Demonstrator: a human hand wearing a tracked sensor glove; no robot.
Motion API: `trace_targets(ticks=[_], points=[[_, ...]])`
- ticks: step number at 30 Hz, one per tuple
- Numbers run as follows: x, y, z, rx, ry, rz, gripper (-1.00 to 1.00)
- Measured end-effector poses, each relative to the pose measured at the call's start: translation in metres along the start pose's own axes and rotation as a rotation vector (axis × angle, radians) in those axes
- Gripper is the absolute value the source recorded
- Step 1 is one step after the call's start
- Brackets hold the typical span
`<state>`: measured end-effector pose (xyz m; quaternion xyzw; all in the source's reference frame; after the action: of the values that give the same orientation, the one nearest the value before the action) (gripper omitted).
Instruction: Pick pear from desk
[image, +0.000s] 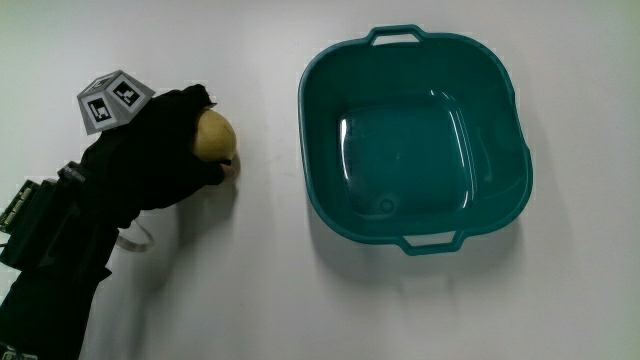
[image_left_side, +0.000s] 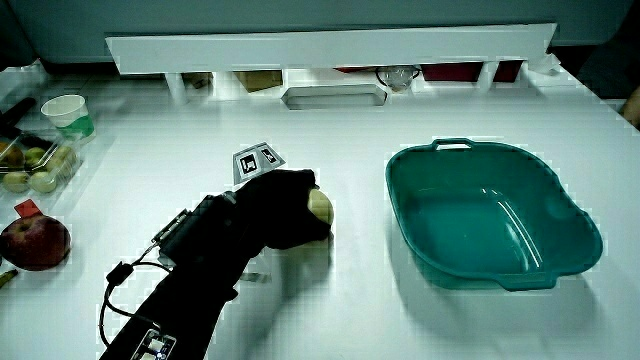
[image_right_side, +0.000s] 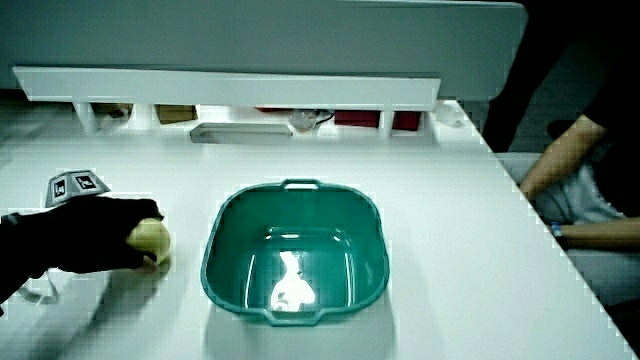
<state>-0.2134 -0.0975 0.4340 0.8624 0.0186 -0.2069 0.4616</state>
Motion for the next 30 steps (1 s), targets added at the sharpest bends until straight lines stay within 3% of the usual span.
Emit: trace_targets(ticks=[4, 6, 12, 18, 22, 30], points=[[0.000, 0.000, 0.000, 0.017, 0.004, -0.008, 0.36], [-0.002, 0.000, 0.000, 0.021, -0.023, -0.008, 0.43], [-0.002, -0.003, -0.001, 0.117, -0.028, -0.008, 0.64], [-0.002, -0.005, -0.001, 0.170, -0.021, -0.025, 0.86], [-0.004, -0.005, -0.002, 0.178, -0.024, -0.037, 1.00], [0.012, -0.023, 0.010, 0.209, 0.014, -0.095, 1.00]])
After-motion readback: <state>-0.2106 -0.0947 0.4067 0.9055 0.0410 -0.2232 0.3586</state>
